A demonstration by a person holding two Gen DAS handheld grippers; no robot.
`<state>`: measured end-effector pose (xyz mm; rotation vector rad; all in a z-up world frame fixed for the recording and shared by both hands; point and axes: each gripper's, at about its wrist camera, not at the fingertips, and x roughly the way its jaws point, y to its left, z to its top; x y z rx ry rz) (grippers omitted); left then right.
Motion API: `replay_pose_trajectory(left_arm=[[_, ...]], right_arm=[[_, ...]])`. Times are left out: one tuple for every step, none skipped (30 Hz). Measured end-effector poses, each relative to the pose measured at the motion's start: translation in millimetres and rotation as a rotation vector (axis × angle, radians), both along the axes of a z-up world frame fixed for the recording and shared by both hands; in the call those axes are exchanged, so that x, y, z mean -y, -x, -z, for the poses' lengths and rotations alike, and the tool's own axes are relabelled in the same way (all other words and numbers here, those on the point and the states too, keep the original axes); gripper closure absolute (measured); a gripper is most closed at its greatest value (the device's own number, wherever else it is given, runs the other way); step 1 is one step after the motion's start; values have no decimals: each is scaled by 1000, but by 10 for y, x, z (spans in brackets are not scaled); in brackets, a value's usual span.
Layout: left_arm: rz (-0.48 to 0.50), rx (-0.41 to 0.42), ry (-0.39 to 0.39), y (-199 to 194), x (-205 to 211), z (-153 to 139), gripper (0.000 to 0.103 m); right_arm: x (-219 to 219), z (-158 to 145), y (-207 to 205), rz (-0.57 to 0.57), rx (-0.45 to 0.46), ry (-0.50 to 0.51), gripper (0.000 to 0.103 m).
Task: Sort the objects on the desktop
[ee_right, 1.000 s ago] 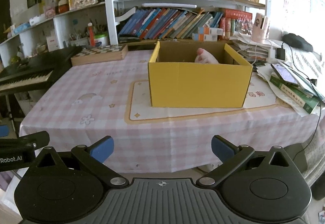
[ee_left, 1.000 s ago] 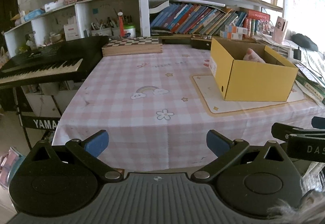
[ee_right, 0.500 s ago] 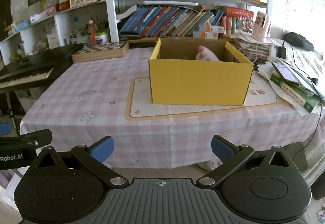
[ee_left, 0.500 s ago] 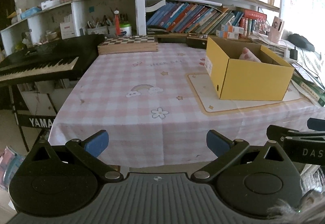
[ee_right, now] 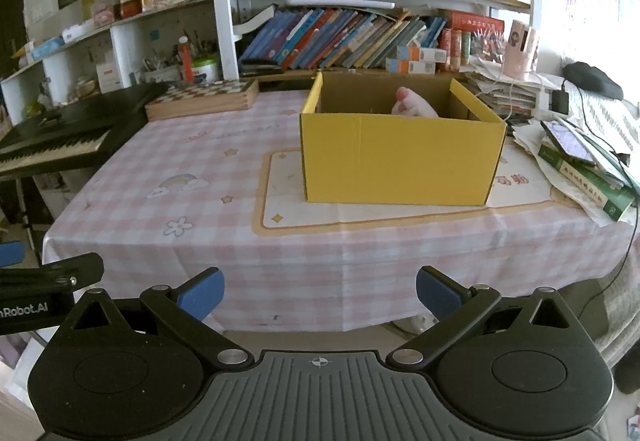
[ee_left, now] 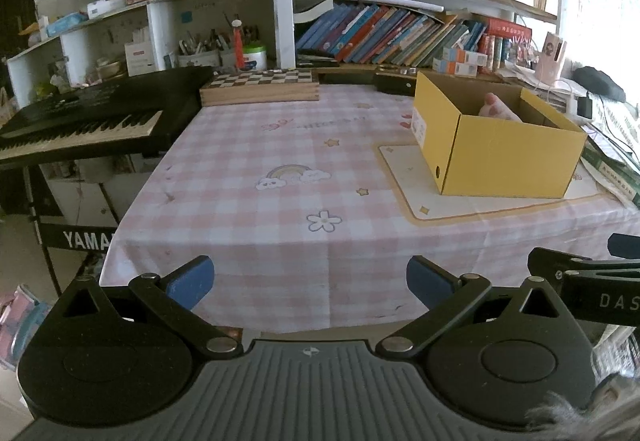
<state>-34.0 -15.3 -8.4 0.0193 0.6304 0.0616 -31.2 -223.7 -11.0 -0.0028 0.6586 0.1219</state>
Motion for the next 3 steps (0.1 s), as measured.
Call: replay_pose_trajectory(left_arm=[[2, 0, 1, 2, 1, -1, 0], [5, -1, 5, -4, -3, 0, 0], [7, -3, 10, -16, -8, 1, 0]], right_arm=[[-6, 3, -5, 1, -2, 0, 0], [-13, 8, -13, 2, -4, 0, 0], [-16, 11, -20, 3, -6, 0, 0]])
